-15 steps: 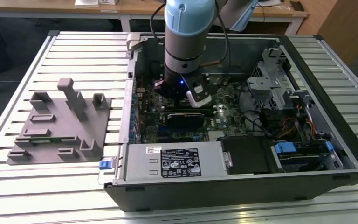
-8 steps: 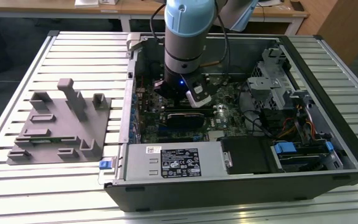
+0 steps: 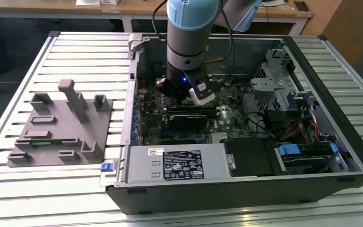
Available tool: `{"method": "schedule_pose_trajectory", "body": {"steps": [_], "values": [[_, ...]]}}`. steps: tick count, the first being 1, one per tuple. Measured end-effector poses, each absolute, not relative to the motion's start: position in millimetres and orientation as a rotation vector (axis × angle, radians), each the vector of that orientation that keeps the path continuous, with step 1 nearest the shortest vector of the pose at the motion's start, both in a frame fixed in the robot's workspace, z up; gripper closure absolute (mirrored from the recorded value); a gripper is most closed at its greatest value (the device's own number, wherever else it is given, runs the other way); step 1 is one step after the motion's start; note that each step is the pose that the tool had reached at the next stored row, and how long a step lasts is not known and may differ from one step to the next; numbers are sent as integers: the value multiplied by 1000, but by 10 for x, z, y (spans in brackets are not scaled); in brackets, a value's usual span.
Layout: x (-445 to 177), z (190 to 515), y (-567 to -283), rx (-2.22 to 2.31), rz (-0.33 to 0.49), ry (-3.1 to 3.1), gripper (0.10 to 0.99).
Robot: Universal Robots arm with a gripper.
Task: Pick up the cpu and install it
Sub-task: 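Install the second cpu locking lever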
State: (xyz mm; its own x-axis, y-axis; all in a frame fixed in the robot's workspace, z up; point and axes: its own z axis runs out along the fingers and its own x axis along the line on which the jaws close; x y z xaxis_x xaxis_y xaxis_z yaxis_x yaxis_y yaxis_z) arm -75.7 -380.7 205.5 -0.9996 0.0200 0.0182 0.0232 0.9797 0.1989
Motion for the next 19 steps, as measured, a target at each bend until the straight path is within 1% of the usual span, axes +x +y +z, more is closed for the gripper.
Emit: {"method": "schedule_pose_trajectory", "body": {"steps": [6,14,19], "values": [[-756,2235,-3806,-34,-316,-3109,980],[-757,2413,-3807,-34,-355,-3105,980],[-756,2429,-3806,-33,-360,-3104,980]]}}
